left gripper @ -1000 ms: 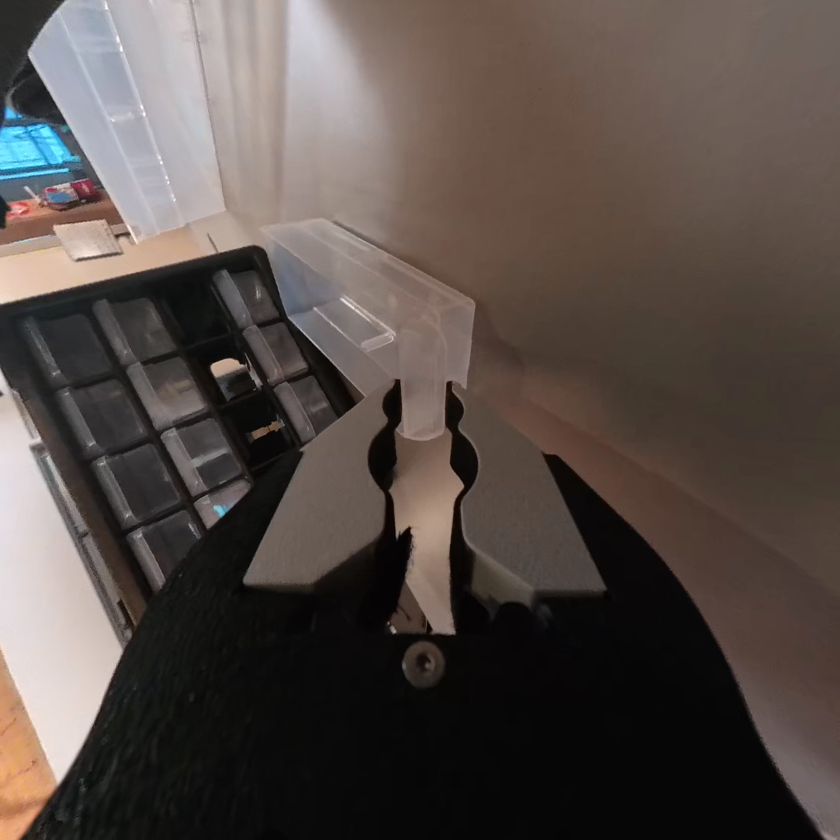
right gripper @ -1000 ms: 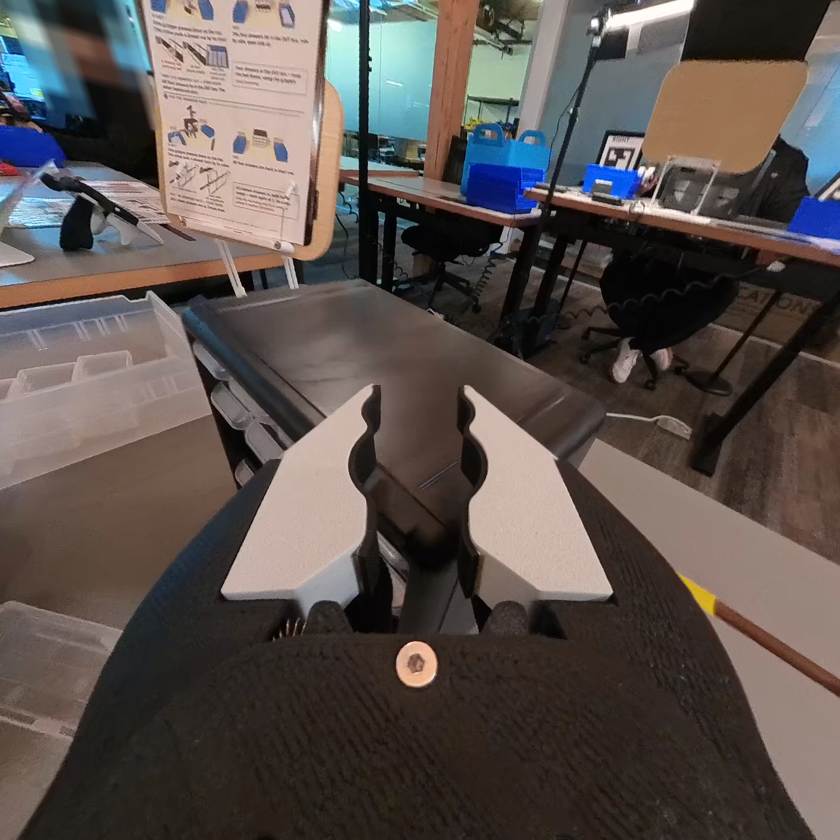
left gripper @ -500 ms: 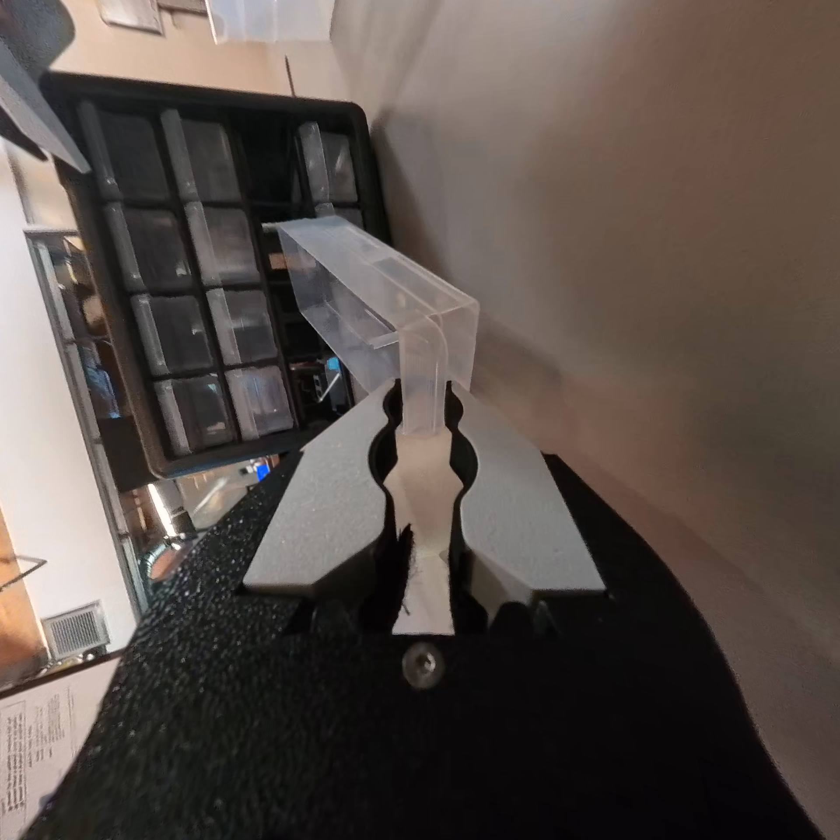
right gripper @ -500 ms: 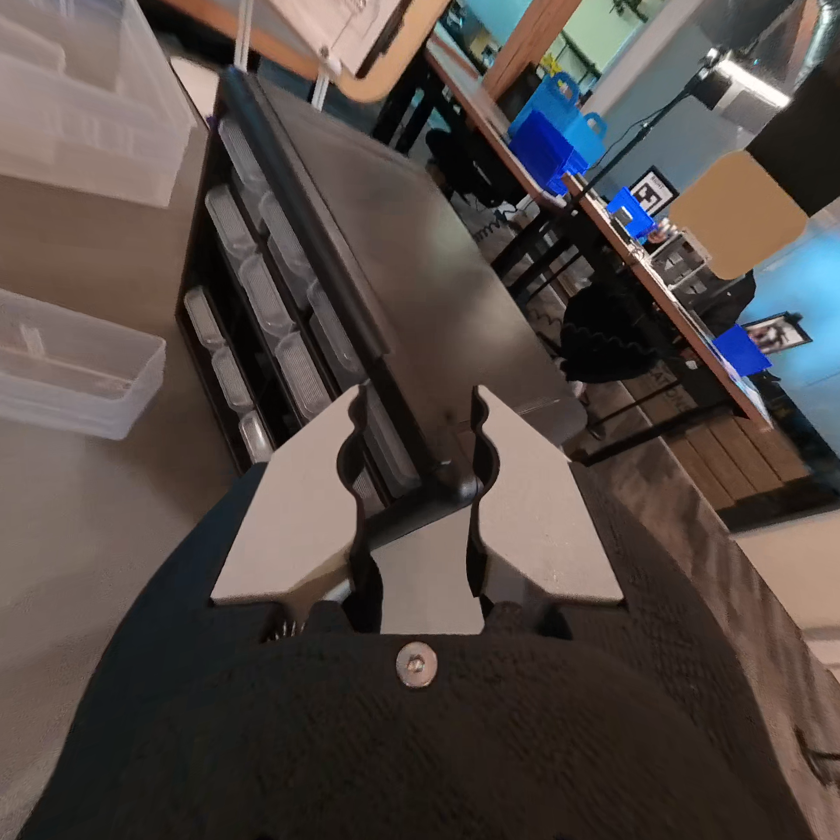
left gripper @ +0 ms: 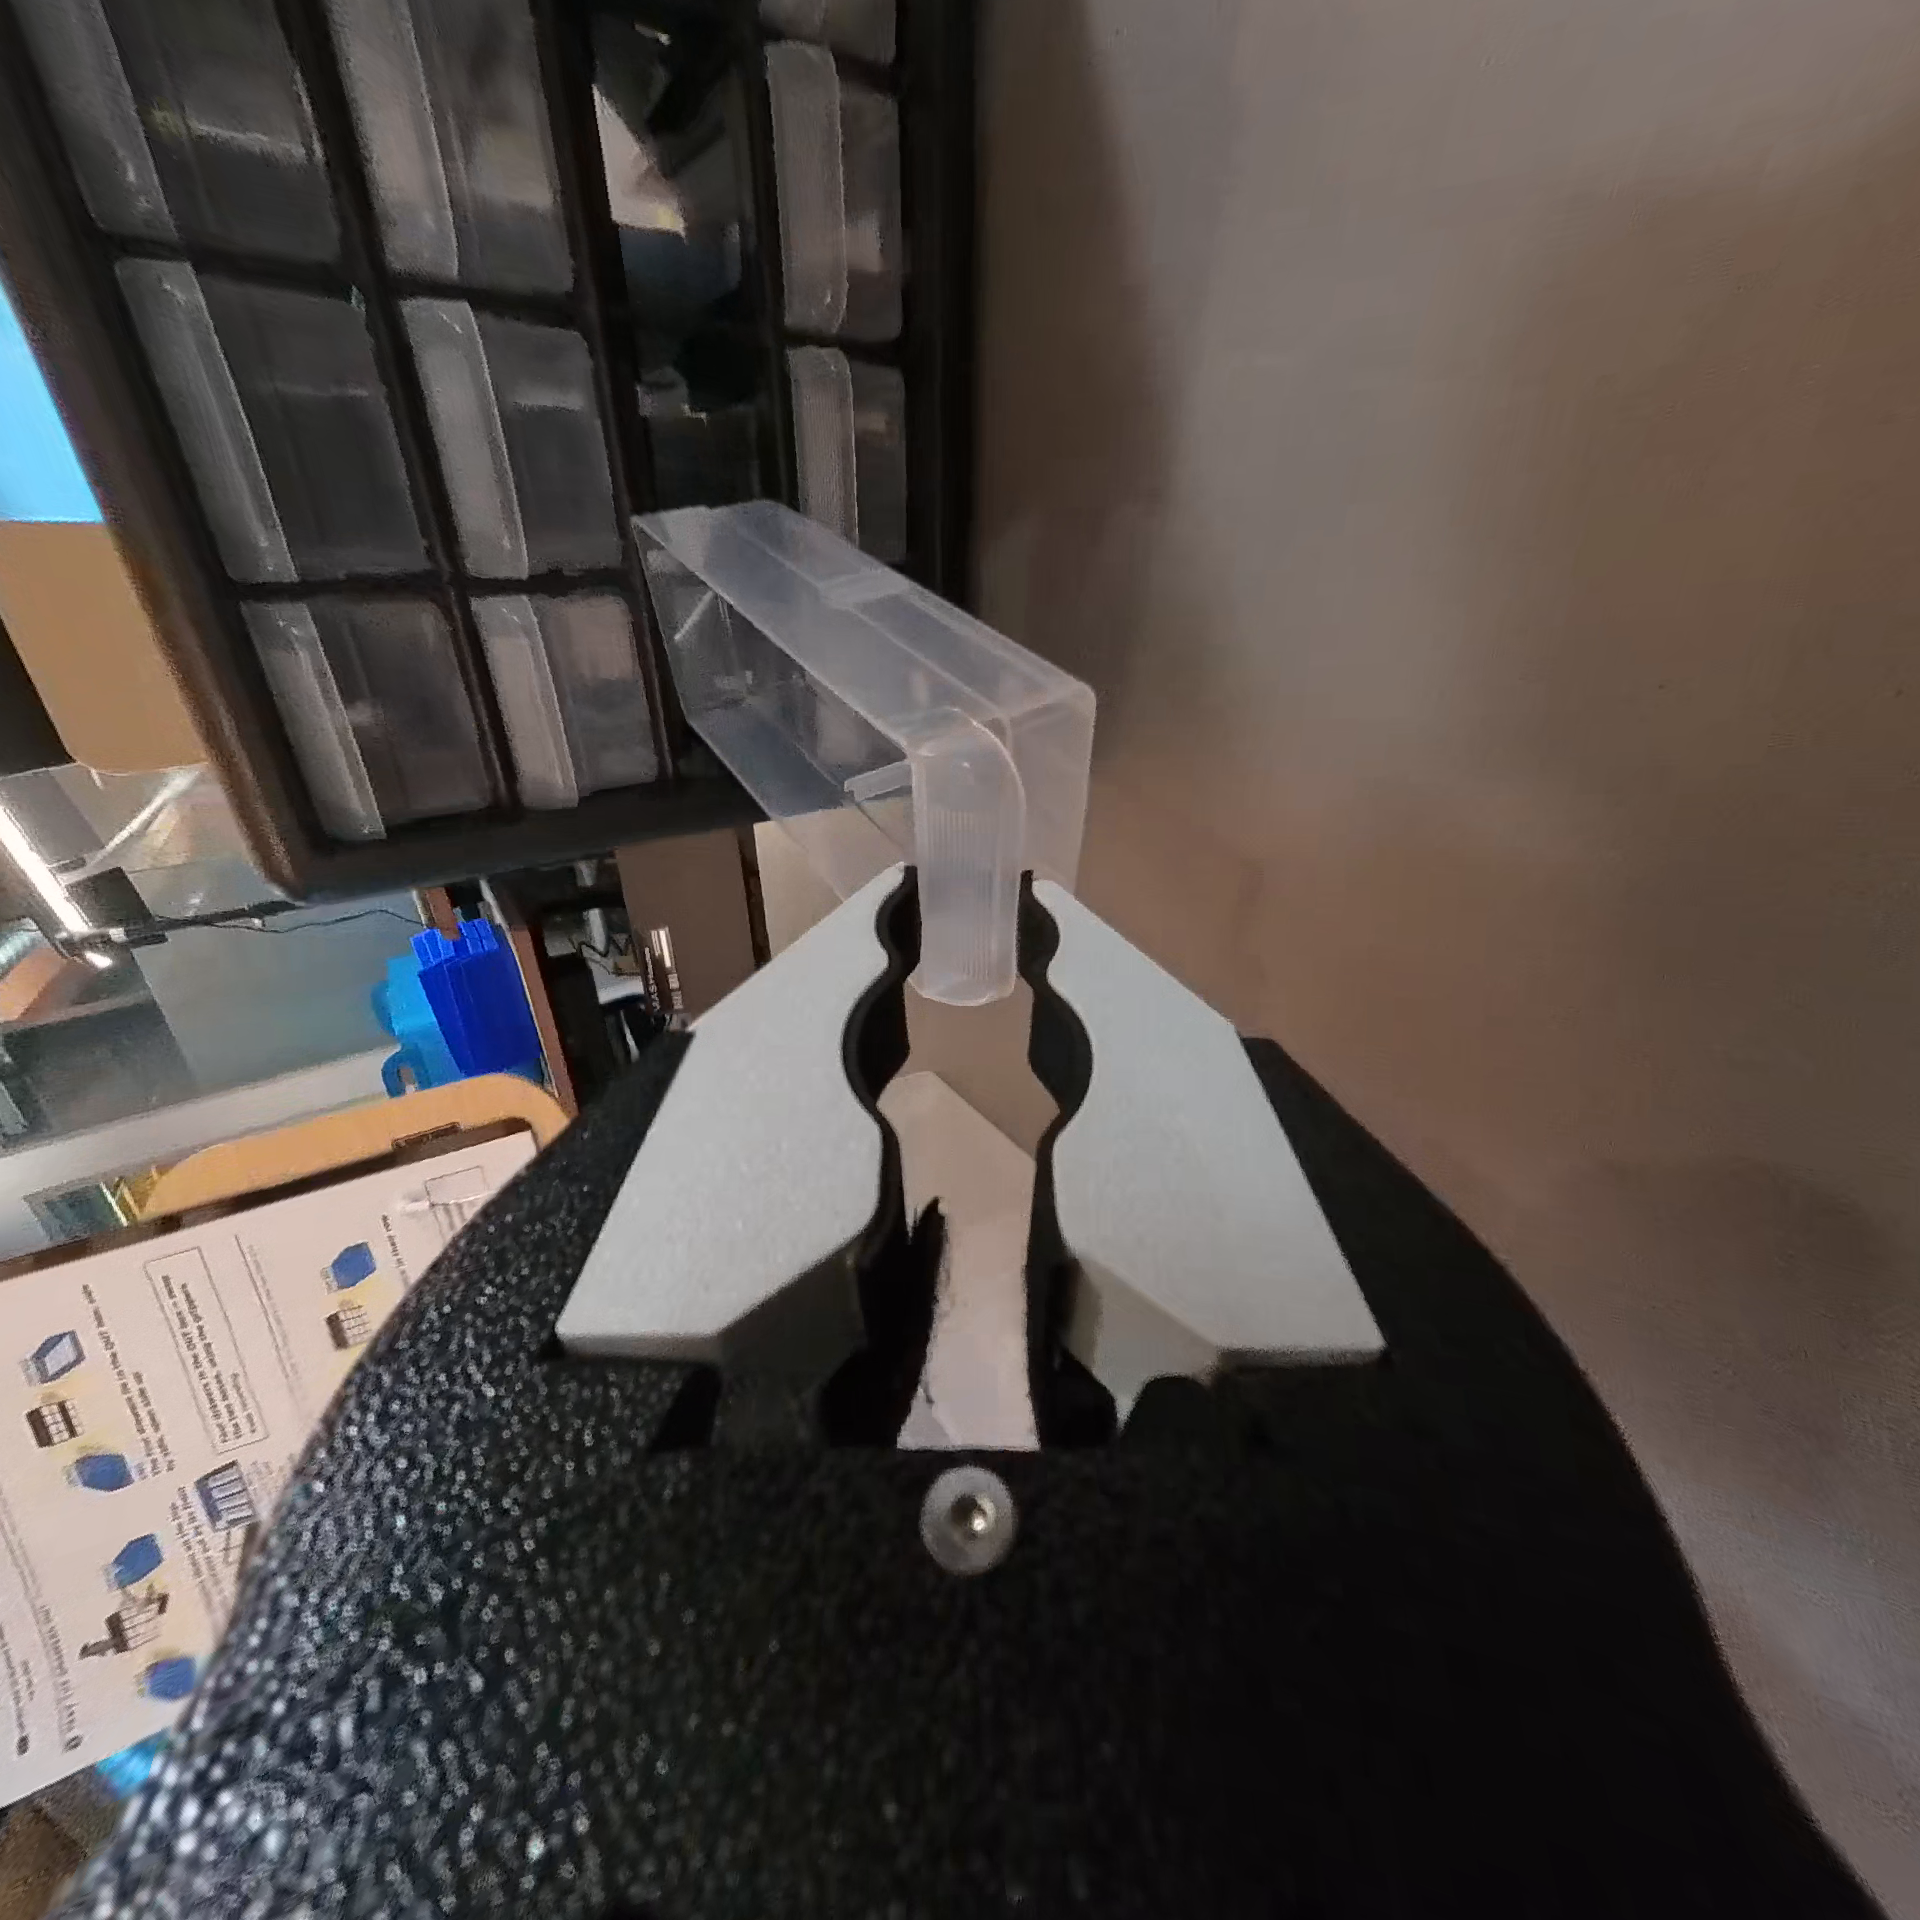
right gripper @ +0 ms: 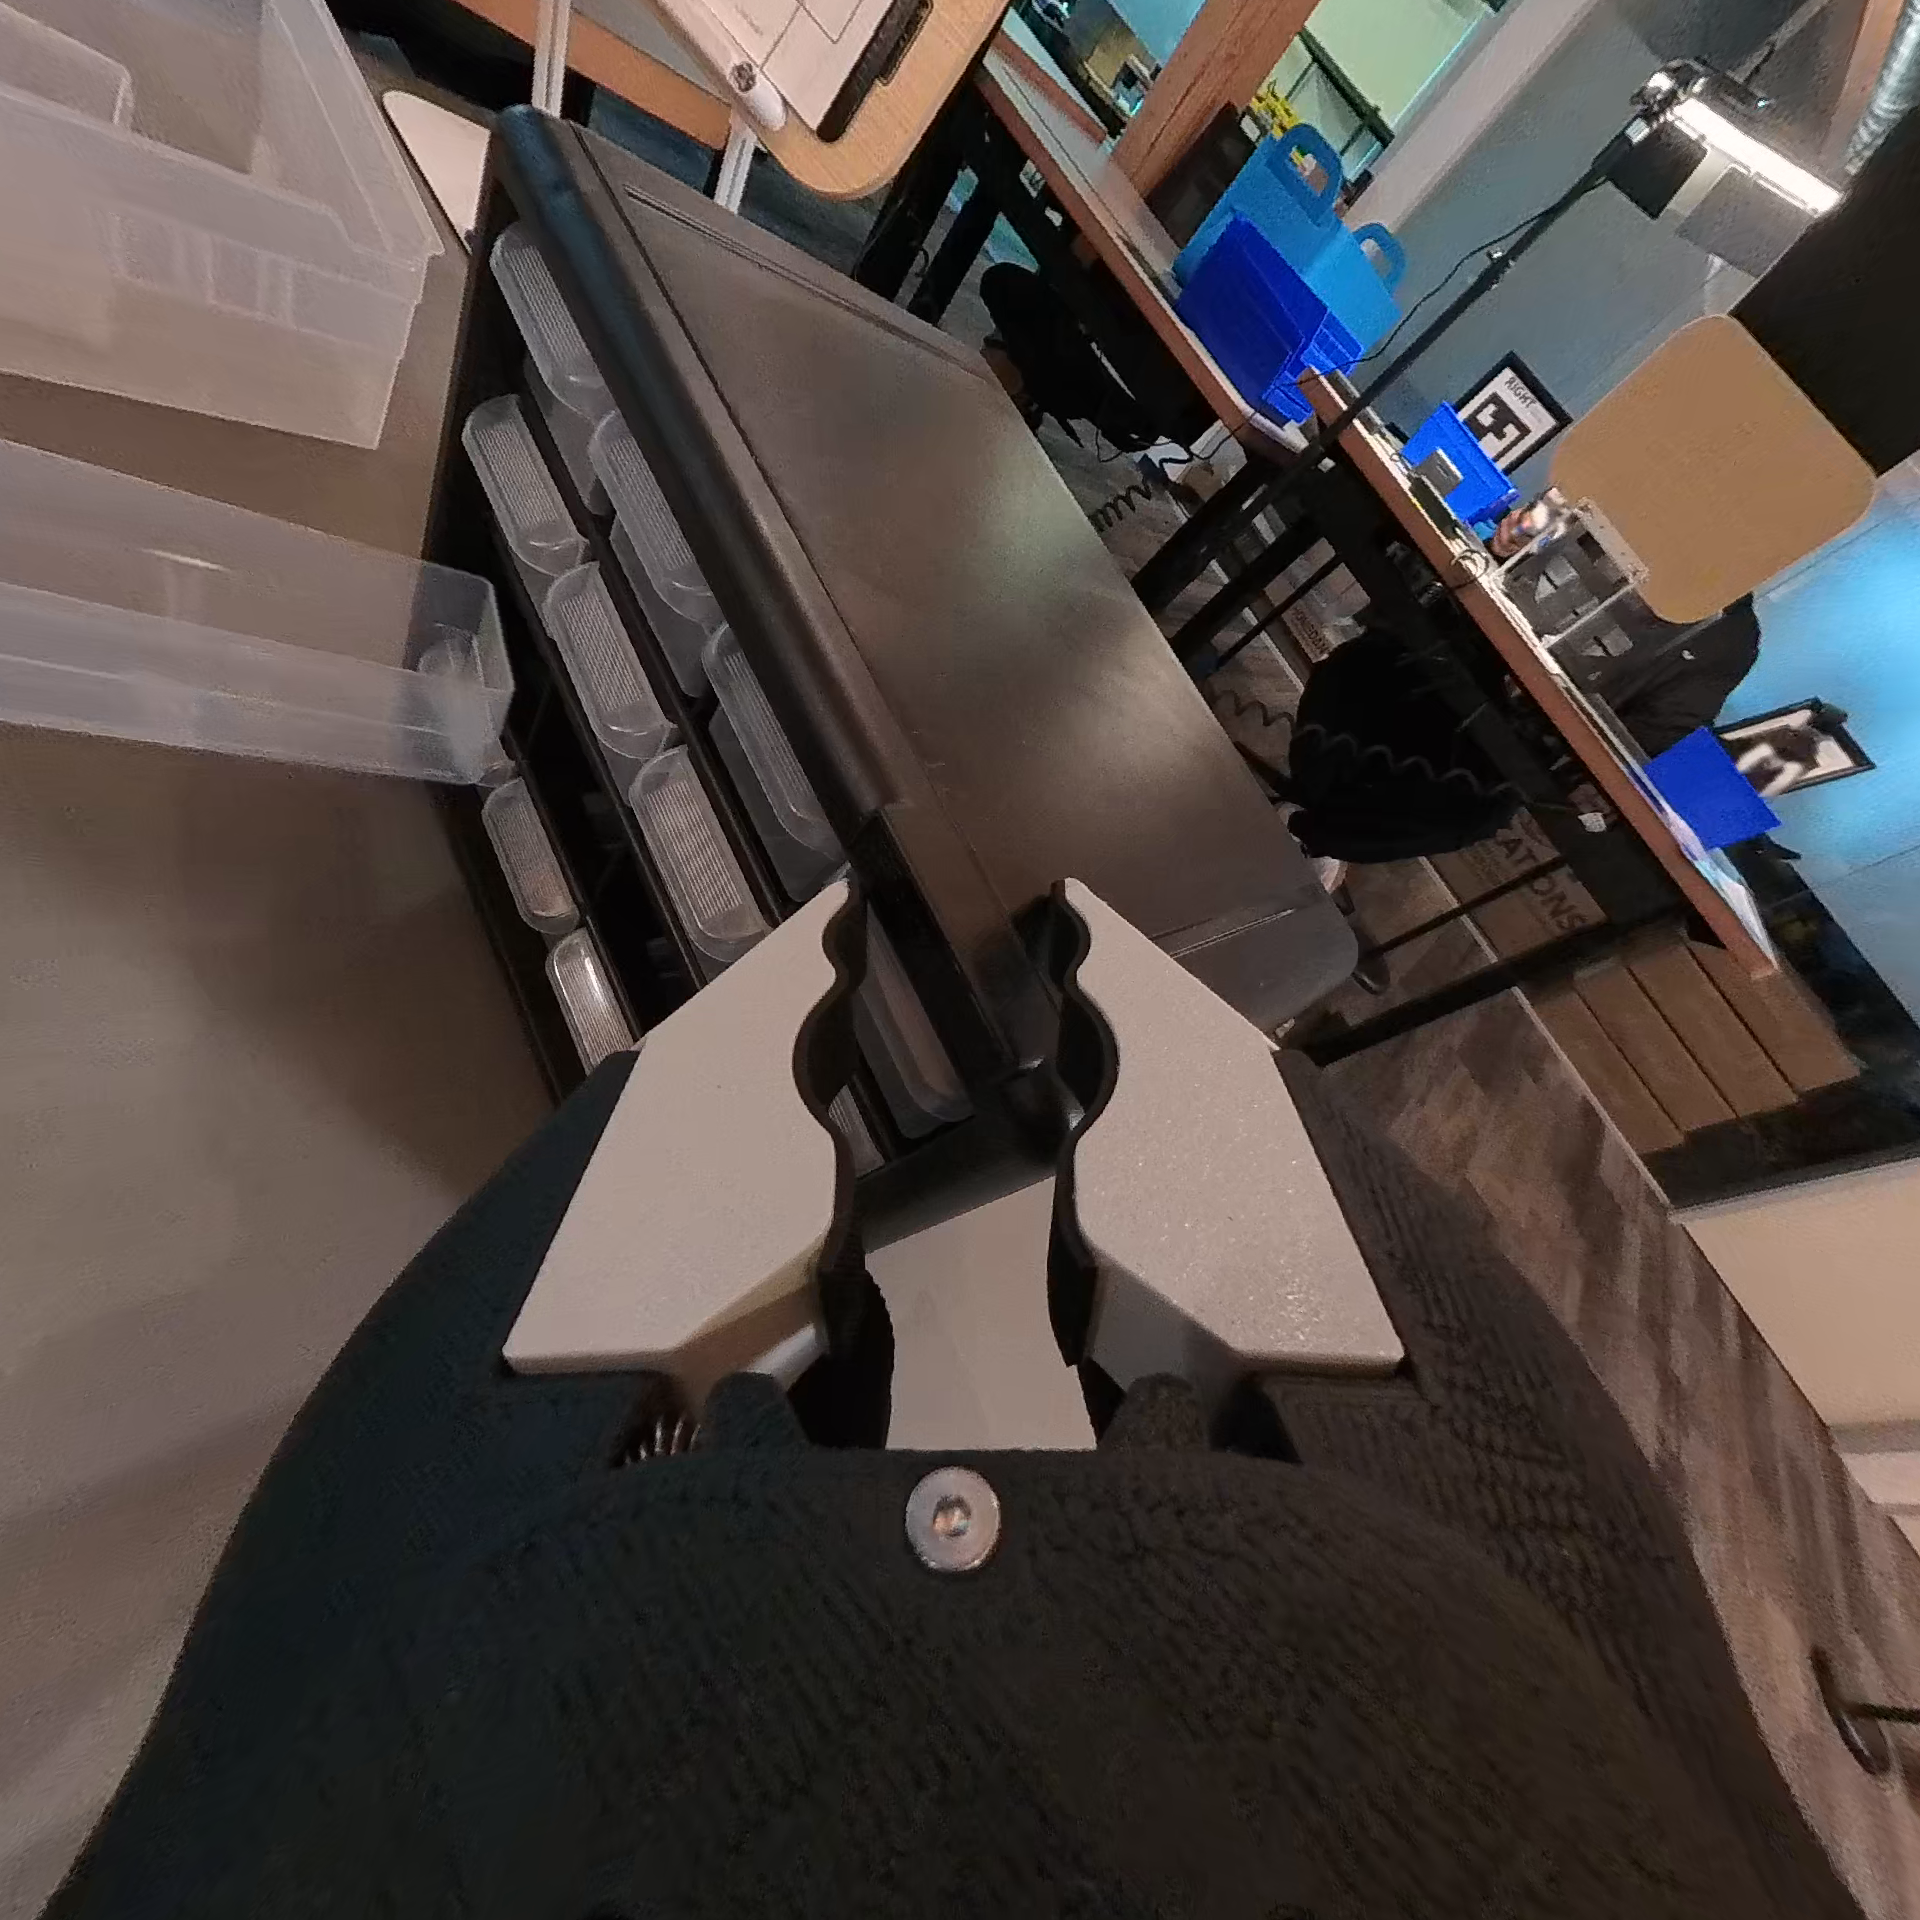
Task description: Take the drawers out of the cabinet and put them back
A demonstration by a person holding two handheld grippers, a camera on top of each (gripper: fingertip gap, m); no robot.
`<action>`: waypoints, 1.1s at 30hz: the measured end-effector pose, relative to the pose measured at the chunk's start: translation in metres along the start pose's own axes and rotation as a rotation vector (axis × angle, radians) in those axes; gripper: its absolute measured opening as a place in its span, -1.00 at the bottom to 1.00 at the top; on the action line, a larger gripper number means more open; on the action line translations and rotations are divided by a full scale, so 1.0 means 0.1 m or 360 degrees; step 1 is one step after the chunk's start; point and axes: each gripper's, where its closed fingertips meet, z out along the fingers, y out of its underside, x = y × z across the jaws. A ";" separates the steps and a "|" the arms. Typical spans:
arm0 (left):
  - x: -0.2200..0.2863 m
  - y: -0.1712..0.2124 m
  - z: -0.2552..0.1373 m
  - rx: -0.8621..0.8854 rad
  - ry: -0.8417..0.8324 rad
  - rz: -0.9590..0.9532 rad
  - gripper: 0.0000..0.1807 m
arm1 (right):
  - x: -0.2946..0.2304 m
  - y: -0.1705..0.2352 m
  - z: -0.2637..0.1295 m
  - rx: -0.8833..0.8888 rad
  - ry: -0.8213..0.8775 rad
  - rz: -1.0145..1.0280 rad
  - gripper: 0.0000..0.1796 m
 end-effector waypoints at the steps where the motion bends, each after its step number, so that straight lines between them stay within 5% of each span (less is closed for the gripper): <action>1: -0.01 0.00 0.00 -0.0029 0.0015 0.0013 -0.83 | 0.00 0.00 0.00 0.0001 -0.0001 0.0002 -0.62; 16: -0.09 0.07 0.06 -0.0397 0.0052 0.0124 -0.83 | 0.00 0.00 0.00 0.0003 -0.0006 0.0020 -0.62; 33: -0.20 0.03 0.28 -0.0445 0.0046 0.0050 -0.83 | 0.00 0.00 0.00 0.0002 -0.0008 0.0030 -0.62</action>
